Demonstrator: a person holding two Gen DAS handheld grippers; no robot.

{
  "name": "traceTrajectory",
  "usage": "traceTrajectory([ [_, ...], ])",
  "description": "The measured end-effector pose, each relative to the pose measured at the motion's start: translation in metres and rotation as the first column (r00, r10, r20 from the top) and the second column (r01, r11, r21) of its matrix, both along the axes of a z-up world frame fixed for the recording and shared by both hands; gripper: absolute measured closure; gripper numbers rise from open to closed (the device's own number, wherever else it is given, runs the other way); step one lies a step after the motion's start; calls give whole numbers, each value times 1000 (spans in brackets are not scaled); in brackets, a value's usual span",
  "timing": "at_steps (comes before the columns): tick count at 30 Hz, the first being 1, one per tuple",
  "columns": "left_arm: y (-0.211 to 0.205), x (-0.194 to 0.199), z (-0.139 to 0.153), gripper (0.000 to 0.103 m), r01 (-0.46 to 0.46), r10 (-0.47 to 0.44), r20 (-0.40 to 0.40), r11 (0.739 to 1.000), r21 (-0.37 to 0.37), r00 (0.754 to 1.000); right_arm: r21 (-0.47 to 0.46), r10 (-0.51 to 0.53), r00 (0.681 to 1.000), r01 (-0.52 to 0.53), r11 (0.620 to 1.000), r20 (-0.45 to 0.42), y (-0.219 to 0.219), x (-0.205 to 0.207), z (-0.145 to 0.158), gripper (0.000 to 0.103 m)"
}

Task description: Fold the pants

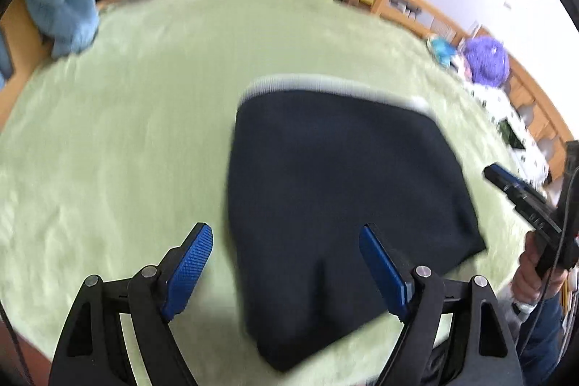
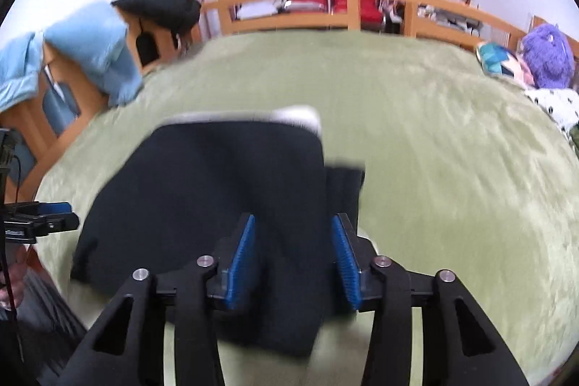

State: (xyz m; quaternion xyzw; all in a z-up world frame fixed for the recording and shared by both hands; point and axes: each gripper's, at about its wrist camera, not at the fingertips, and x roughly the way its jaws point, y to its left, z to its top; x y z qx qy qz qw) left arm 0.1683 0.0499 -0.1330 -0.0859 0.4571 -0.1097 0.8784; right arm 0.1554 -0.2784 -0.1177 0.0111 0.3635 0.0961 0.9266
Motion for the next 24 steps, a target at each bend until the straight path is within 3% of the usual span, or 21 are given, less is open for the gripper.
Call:
traceTrajectory([
  [3, -7, 42, 15, 20, 4, -2, 50, 999, -33, 999, 30, 41, 999, -40, 999, 0, 11, 39, 4, 59],
  [5, -8, 61, 14, 20, 14, -11, 54, 999, -51, 998, 54, 80, 997, -79, 995, -3, 19, 60, 0, 68],
  [8, -27, 94, -3, 21, 13, -11, 41, 999, -53, 999, 81, 125, 991, -122, 989, -37, 29, 89, -16, 78],
  [10, -29, 106, -23, 21, 14, -13, 7, 998, -55, 1000, 70, 120, 988, -113, 991, -98, 31, 109, -38, 79],
  [13, -28, 125, -61, 22, -28, 25, -69, 999, -42, 997, 43, 32, 988, -26, 999, -150, 18, 126, -70, 103],
  [16, -25, 132, -72, 16, -55, 50, -75, 996, -68, 996, 130, 19, 986, 3, 991, -163, 3, 133, -77, 103],
  [20, -30, 134, -76, 15, -68, 63, -97, 997, -47, 993, 78, -7, 988, 20, 997, -154, 6, 133, -77, 103],
  [24, -21, 117, -58, 18, -79, 74, -103, 996, -40, 992, 51, -69, 989, 76, 996, -129, -3, 115, -55, 103],
])
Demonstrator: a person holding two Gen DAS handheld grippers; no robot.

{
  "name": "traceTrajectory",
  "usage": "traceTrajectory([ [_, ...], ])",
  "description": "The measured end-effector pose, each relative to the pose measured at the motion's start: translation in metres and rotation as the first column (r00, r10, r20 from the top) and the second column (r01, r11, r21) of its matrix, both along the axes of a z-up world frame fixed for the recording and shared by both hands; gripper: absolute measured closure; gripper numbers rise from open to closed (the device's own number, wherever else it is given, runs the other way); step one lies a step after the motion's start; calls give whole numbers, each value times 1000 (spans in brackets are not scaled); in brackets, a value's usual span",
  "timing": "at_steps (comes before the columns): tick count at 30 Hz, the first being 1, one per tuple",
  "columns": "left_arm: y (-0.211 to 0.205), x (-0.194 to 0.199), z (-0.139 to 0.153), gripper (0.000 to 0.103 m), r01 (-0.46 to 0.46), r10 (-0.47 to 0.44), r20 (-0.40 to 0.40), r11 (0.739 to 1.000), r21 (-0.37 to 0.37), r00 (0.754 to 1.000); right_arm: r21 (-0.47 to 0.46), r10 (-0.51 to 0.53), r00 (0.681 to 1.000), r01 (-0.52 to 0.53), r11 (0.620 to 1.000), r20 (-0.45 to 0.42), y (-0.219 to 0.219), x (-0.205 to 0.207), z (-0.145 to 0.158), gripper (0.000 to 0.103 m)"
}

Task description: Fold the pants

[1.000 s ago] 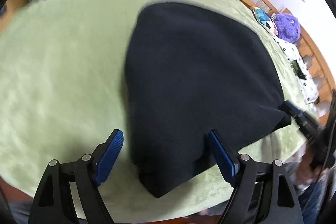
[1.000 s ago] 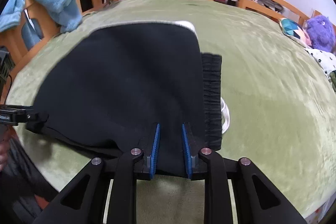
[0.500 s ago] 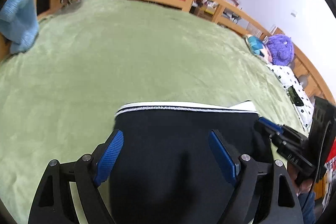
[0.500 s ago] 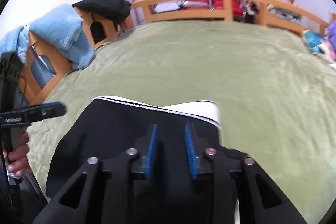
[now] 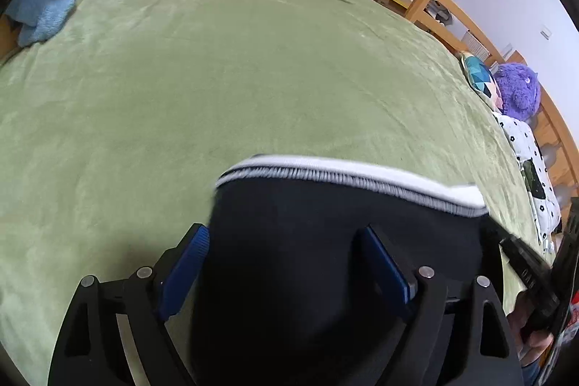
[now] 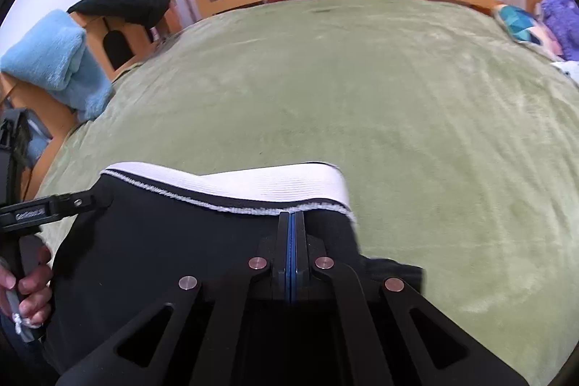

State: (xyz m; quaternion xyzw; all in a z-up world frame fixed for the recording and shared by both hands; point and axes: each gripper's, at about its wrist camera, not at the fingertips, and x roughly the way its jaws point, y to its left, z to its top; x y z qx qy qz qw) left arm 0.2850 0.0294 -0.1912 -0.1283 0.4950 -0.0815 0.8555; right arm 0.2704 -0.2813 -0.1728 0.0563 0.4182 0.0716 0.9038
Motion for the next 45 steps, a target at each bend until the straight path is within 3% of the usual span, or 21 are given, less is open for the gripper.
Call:
traceTrajectory([
  [1, 4, -11, 7, 18, 5, -5, 9, 1000, 1, 1000, -1, -8, 1000, 8, 1000, 9, -2, -7, 7, 99],
  [4, 8, -49, 18, 18, 23, -23, 20, 1000, 21, 1000, 0, -20, 998, 20, 1000, 56, -8, -45, 25, 66],
  [8, 2, -106, 16, 17, 37, -38, 30, 999, 30, 999, 32, 58, 997, -60, 998, 59, -6, -103, 22, 64],
  [11, -2, -132, -10, 16, 21, -19, -33, 998, 65, 999, -54, 95, 995, -95, 994, 4, 0, -129, 0, 64],
  [13, 8, -144, -33, 14, -15, 12, -86, 999, -35, 996, -128, 77, 997, -73, 989, 21, 0, -144, -11, 62],
  [14, 18, -146, -43, 14, -43, 30, -116, 993, -111, 993, -138, 67, 998, -67, 988, 2, -3, -148, -16, 56],
  [16, 27, -149, -38, 15, -61, 42, -125, 986, -153, 991, -84, 37, 998, -40, 996, -43, -14, -152, -18, 55],
  [17, 28, -151, -29, 15, -60, 47, -108, 990, -127, 993, -56, 14, 999, -16, 998, -50, -20, -154, -14, 55],
  [19, 20, -159, -3, 18, -51, 51, -13, 999, 1, 999, -60, -17, 999, 16, 998, -27, -24, -160, -2, 61],
  [21, 11, -164, 10, 16, -11, 9, 40, 999, 42, 999, -62, -54, 998, 56, 997, 41, -25, -172, 12, 61],
  [23, 5, -163, 6, 16, 15, -17, 29, 999, 47, 999, -17, -53, 996, 55, 998, 73, -23, -180, 14, 61],
  [26, -1, -153, -24, 13, 22, -19, -50, 997, 74, 999, -39, -37, 999, 35, 999, -40, -11, -171, -15, 63],
  [27, 2, -151, -32, 13, 21, -17, -66, 998, 54, 998, -60, -45, 996, 40, 997, -80, -8, -168, -29, 63],
  [29, 13, -151, -32, 14, 8, -10, -83, 1000, -24, 997, -42, -49, 995, 45, 998, -86, -8, -167, -30, 63],
  [32, 20, -156, -10, 17, 10, -11, -26, 1000, -13, 1000, -50, -56, 996, 53, 997, -65, -13, -172, -9, 62],
  [35, 16, -156, 9, 17, 31, -31, 34, 999, -12, 999, 16, -62, 998, 62, 998, 12, -11, -183, 14, 62],
  [38, 7, -148, 10, 17, 57, -55, 30, 997, -59, 998, 118, 14, 999, -18, 993, 36, 7, -180, 15, 62],
  [41, -5, -149, 10, 17, 49, -49, 63, 999, 12, 997, 163, 99, 994, -106, 981, 51, 37, -175, 3, 63],
  [44, -10, -154, 2, 16, 65, -70, 51, 992, 109, 996, 52, 155, 987, -152, 987, -50, 59, -169, -25, 69],
  [45, -10, -153, -5, 16, 63, -67, 18, 985, 159, 998, 20, 176, 984, -175, 984, -40, 61, -172, -29, 71],
])
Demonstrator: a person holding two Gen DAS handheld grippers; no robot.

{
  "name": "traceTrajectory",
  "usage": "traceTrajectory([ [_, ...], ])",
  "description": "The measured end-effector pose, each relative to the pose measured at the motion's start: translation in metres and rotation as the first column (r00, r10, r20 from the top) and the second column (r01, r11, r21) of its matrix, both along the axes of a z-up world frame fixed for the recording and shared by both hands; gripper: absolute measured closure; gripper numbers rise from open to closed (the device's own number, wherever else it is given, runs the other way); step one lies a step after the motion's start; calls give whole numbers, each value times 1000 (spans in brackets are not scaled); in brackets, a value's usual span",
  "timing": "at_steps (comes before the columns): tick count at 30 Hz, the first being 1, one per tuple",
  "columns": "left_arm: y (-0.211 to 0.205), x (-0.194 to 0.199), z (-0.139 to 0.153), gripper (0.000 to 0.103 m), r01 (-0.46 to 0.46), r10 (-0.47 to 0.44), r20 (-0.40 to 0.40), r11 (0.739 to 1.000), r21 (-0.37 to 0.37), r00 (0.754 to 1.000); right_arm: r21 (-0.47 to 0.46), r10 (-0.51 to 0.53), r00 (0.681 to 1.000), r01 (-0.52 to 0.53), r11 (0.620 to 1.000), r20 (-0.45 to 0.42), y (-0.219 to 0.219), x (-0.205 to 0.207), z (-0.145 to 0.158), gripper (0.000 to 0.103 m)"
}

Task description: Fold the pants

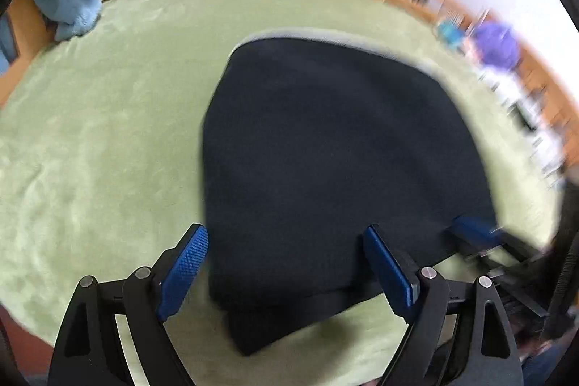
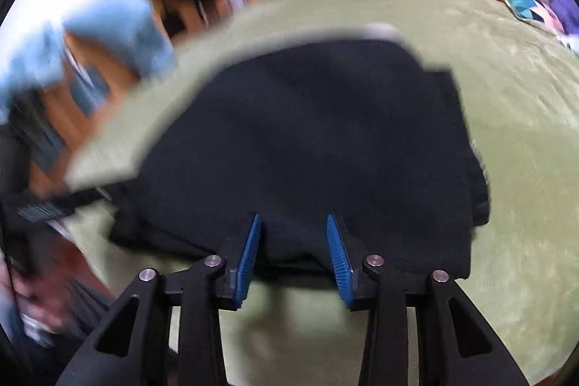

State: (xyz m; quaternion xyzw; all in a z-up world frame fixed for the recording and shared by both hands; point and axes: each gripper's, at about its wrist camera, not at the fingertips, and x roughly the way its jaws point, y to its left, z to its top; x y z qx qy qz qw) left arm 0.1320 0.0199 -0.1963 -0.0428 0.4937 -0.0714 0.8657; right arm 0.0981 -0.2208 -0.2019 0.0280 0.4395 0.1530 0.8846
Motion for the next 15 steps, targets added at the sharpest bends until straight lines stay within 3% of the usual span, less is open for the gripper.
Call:
traceTrajectory([
  [1, 3, 1, -11, 13, -3, 3, -33, 1000, 22, 999, -3, 8, 1000, -8, 1000, 5, -1, -2, 0, 73],
  [2, 6, -1, -15, 13, -1, 1, -40, 1000, -2, 999, -5, 10, 1000, -10, 1000, -4, -4, -4, 2, 79],
  [3, 16, -3, -18, 13, -10, 6, -51, 998, -67, 999, -7, 12, 1000, -13, 1000, -25, -10, -5, 3, 80],
  [5, 27, -3, -16, 13, -26, 18, -70, 992, -120, 997, -18, 6, 999, -6, 1000, -35, -22, -10, 6, 86],
  [9, 26, -4, 7, 17, -17, 17, -8, 995, -99, 1000, -63, -20, 1000, 20, 998, 16, -44, -24, 30, 91],
  [13, 12, 10, 38, 16, 28, -21, 79, 996, -90, 997, -28, -91, 984, 96, 995, 152, -64, -15, 60, 75],
  [15, 0, 20, 41, 15, 44, -38, 95, 997, -60, 995, -34, -128, 983, 134, 990, 133, -68, 2, 54, 69],
])
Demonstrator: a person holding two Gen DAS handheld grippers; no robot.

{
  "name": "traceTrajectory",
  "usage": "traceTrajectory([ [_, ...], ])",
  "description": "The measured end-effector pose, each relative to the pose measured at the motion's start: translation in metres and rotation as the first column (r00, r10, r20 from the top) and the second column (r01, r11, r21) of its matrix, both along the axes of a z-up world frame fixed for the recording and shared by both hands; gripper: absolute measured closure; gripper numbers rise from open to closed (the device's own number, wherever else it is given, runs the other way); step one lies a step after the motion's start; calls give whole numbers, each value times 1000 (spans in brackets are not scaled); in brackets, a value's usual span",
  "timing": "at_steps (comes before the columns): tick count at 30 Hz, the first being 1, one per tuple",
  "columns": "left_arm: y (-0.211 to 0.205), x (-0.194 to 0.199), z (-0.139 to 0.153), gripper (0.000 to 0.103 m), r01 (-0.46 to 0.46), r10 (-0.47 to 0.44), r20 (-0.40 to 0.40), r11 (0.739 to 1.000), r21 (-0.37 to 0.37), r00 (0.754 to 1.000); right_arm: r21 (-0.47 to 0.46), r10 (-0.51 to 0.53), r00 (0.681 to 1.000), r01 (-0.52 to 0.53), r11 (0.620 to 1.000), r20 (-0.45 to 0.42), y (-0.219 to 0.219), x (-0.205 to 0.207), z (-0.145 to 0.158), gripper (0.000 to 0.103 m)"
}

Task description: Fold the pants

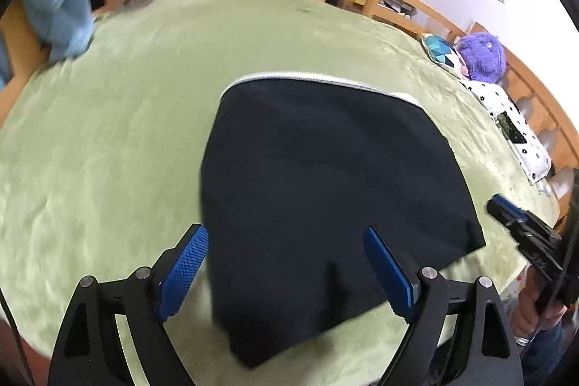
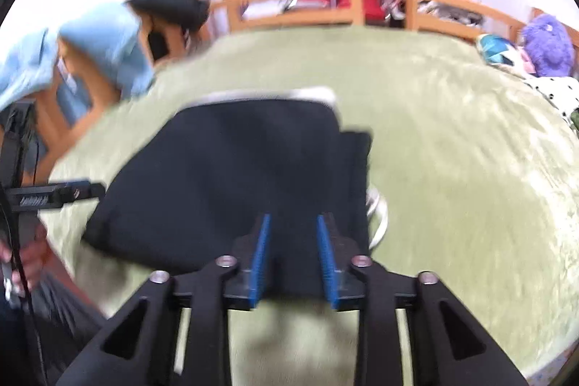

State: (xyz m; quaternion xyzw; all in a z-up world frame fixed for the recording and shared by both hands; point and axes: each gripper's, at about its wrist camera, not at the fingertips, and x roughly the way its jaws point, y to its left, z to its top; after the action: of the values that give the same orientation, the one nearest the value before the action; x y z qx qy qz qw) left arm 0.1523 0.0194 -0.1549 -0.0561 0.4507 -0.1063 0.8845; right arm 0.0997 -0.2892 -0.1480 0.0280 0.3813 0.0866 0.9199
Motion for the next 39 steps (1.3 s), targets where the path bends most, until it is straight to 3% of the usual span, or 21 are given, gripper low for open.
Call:
traceTrajectory([
  [3, -9, 12, -21, 16, 2, 1, -63, 999, 44, 998, -88, 6, 991, -18, 996, -133, 4, 19, -35, 71],
  [6, 1, 13, -40, 17, -17, 23, -122, 999, 49, 992, -49, 37, 994, -42, 998, -104, -1, 14, -24, 70],
  [9, 18, 15, -38, 17, -38, 35, -124, 999, -22, 992, -15, 25, 1000, -25, 1000, -17, -5, 24, 0, 69],
  [10, 21, 13, -39, 17, -49, 44, -126, 998, -36, 991, -12, 36, 999, -36, 999, -14, -3, 37, 3, 62],
  [13, 36, 11, -37, 17, -71, 64, -126, 996, -55, 990, -19, 40, 998, -41, 999, -43, 1, 75, -5, 59],
  [16, 40, 14, -33, 17, -81, 74, -121, 995, -56, 990, 19, 29, 990, -26, 999, -141, -3, 106, -30, 60],
  [18, 45, 14, -34, 17, -87, 78, -124, 994, -70, 989, 67, 11, 992, -3, 998, -127, -6, 106, -35, 60],
  [19, 47, 22, -34, 16, -84, 74, -128, 993, -79, 989, 70, 20, 993, -12, 997, -120, -5, 105, -36, 63],
  [20, 48, 25, -38, 16, -86, 72, -140, 992, -94, 988, 67, 33, 993, -26, 997, -111, -5, 103, -36, 79],
  [22, 47, 29, -46, 17, -97, 79, -170, 990, -101, 982, 106, 52, 996, -44, 993, -77, -7, 101, -28, 93],
  [27, 40, 22, -38, 17, -66, 48, -138, 989, -129, 989, 154, 51, 999, -51, 987, 4, -16, 77, 2, 94],
  [34, 37, 17, -28, 17, -48, 31, -126, 989, -138, 992, 182, -23, 998, 34, 983, -63, -37, 85, -23, 94],
  [39, 39, 14, -26, 17, -43, 25, -115, 988, -150, 993, 130, -92, 996, 91, 987, 3, -41, 82, -8, 95],
])
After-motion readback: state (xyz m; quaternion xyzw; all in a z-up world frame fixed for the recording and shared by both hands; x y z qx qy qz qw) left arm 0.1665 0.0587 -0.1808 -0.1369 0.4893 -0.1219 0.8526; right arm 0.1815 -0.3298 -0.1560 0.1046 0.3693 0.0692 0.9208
